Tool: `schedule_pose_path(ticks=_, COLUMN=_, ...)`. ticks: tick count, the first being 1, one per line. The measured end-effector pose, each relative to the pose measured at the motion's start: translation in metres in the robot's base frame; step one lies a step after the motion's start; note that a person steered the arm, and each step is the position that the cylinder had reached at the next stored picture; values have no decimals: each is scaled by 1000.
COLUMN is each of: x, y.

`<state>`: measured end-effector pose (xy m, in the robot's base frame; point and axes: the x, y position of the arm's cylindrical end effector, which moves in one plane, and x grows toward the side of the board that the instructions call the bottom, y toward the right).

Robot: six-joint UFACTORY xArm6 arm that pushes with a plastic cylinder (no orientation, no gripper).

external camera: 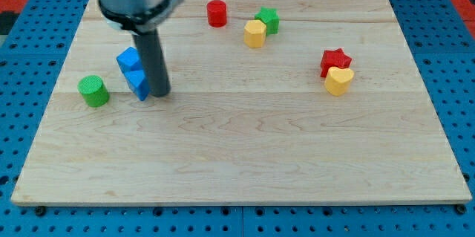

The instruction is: Slightly push blue cube to left of the board

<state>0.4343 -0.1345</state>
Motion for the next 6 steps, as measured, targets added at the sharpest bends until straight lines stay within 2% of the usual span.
schedule_pose_path(ticks=1, x=-18, y=-18)
schedule_pose_path(ticks=2, x=-14, y=-8)
schedule_pose_path(ticks=3, x=-25, y=47)
schedule_pose_path(ticks=4, x=-62, y=72)
schedule_pose_path(ticks=6, x=-69, y=-43)
